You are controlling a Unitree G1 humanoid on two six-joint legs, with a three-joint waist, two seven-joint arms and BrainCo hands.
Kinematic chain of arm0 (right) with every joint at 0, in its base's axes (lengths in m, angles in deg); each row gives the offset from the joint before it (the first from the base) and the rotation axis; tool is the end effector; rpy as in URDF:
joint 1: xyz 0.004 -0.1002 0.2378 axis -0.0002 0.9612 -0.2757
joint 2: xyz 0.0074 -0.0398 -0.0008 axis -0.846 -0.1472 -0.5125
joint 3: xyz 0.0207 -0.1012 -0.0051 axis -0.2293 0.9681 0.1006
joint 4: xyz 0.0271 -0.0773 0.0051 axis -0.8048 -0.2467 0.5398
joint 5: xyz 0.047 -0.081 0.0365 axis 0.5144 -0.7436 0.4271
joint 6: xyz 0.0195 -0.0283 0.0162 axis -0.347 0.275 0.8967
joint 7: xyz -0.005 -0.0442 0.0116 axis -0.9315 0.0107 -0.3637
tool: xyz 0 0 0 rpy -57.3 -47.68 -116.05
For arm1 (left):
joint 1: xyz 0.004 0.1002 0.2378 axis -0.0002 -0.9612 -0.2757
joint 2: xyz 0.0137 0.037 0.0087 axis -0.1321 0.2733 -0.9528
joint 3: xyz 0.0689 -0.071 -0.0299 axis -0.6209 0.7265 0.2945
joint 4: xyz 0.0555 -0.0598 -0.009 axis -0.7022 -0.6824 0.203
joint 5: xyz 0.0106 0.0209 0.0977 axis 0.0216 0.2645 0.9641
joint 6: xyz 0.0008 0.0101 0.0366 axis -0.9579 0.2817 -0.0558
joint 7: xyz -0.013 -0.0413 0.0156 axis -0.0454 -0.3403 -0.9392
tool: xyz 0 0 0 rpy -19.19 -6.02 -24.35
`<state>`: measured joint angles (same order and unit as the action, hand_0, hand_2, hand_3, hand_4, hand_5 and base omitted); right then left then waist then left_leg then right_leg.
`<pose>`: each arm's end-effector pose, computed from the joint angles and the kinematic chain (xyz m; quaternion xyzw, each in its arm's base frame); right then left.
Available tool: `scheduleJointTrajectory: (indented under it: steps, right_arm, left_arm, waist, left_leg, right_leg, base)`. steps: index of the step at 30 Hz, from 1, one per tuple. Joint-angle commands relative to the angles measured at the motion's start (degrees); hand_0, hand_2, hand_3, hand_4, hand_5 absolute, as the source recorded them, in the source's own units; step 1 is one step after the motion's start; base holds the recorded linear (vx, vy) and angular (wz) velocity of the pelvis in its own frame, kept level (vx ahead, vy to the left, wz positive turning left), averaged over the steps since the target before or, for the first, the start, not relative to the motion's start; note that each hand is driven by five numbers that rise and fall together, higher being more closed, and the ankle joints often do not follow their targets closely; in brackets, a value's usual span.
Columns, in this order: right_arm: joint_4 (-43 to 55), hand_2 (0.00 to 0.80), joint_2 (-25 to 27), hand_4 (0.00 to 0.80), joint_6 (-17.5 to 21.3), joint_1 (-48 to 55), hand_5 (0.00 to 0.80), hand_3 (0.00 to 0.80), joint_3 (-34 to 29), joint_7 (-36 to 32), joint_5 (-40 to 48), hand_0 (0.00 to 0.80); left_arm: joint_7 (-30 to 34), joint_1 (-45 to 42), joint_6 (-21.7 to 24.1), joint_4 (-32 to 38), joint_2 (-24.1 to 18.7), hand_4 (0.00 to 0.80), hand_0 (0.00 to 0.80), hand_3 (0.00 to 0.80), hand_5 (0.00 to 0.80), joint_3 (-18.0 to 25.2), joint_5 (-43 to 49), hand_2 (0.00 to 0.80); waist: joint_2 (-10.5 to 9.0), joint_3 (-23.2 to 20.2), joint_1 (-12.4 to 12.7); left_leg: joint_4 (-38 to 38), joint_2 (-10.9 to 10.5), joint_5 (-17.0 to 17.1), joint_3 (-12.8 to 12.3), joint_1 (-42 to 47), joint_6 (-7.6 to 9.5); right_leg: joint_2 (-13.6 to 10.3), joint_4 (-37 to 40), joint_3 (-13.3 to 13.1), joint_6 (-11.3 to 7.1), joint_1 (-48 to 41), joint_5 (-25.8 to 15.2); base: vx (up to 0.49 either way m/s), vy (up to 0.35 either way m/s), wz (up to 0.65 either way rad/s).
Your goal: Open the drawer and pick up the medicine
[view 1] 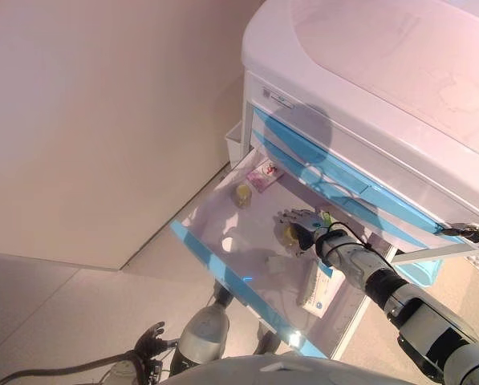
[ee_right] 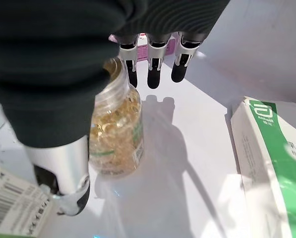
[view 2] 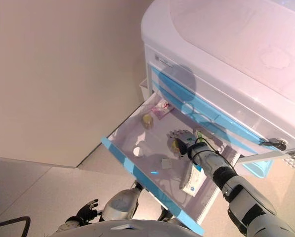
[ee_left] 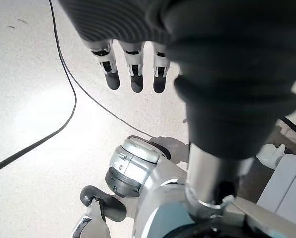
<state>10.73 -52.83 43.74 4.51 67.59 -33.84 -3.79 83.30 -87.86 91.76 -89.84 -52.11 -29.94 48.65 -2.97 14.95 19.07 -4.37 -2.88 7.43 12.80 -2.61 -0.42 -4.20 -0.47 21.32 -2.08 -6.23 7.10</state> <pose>0.2589 -0.1800 0.0021 -0.7253 0.0371 0.2760 0.6297 0.0641 0.2315 -0.1094 0.0755 0.5143 0.0284 0.8538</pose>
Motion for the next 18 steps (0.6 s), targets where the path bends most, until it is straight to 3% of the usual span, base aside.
scheduleJointTrajectory:
  steps: [1, 9, 10, 14, 17, 18]
  right_arm:
    - [0.78, 0.000, 0.06, 0.000, 0.28, -2.23, 0.000, 0.000, 2.20, 2.40, -1.47, 0.000]
    - [0.44, 0.000, -0.15, 0.000, 0.22, -1.92, 0.000, 0.000, 2.08, 2.38, -1.42, 0.000]
    - [0.45, 0.056, -0.10, 0.056, 0.22, -1.84, 0.056, 0.056, 2.04, 2.40, -1.42, 0.056]
    - [0.38, 0.605, -0.24, 0.605, 0.36, -1.90, 0.605, 0.605, 1.97, 2.14, -1.43, 0.605]
    - [0.12, 0.800, -0.17, 0.800, 0.56, -1.86, 0.800, 0.800, 2.06, 2.26, -1.35, 0.800]
    - [0.14, 0.800, -0.09, 0.800, 0.67, -1.97, 0.800, 0.800, 2.05, 2.18, -1.37, 0.800]
  left_arm:
    - [0.07, 1.66, 0.98, -2.01, -1.48, 0.000, 0.000, 0.000, 0.000, -2.75, 1.99, 0.000]
    - [0.20, 1.69, 0.98, -2.10, -1.41, 0.000, 0.000, 0.000, 0.000, -2.77, 2.26, 0.000]
    - [0.27, 1.64, 1.06, -2.08, -1.49, 0.000, 0.000, 0.000, 0.000, -2.79, 2.22, 0.000]
    - [0.25, 1.67, 1.07, -2.18, -1.44, 0.000, 0.000, 0.000, 0.000, -2.67, 2.46, 0.000]
    - [0.38, 1.81, 0.98, -2.21, -1.55, 0.000, 0.000, 0.000, 0.000, -2.69, 2.51, 0.000]
    - [0.38, 1.86, 0.91, -2.16, -1.61, 0.000, 0.000, 0.000, 0.000, -2.76, 2.38, 0.000]
  waist:
    - [-0.51, -1.33, 1.35]
    - [-0.40, -1.58, 1.42]
    - [-0.38, -1.55, 1.44]
    - [-0.45, -1.67, 1.45]
    - [-0.52, -1.74, 1.48]
    - [-0.53, -1.76, 1.48]
  left_leg:
    - [1.71, -1.53, -5.73, -0.37, 0.21, 1.10]
    - [1.55, -1.71, -5.69, -0.07, 0.26, 1.16]
    - [1.60, -1.71, -5.71, -0.04, 0.26, 1.15]
    - [1.58, -1.73, -5.70, -0.01, 0.35, 1.17]
    - [1.57, -1.75, -5.67, 0.07, 0.35, 1.17]
    - [1.55, -1.74, -5.67, 0.11, 0.36, 1.17]
  right_leg:
    - [-4.83, -1.70, -3.55, -4.03, 6.42, -7.74]
    - [-4.86, -1.61, -3.43, -3.99, 6.41, -7.70]
    - [-4.87, -1.65, -3.38, -3.99, 6.39, -7.67]
    - [-4.83, -1.61, -3.35, -3.93, 6.27, -7.66]
    - [-4.80, -1.63, -3.38, -3.93, 6.30, -7.67]
    - [-4.80, -1.60, -3.35, -3.93, 6.29, -7.66]
  base:
    - [0.000, 0.000, 0.00]
    - [0.000, 0.000, 0.00]
    - [0.000, 0.000, 0.00]
    - [0.000, 0.000, 0.00]
    - [0.000, 0.000, 0.00]
    - [0.000, 0.000, 0.00]
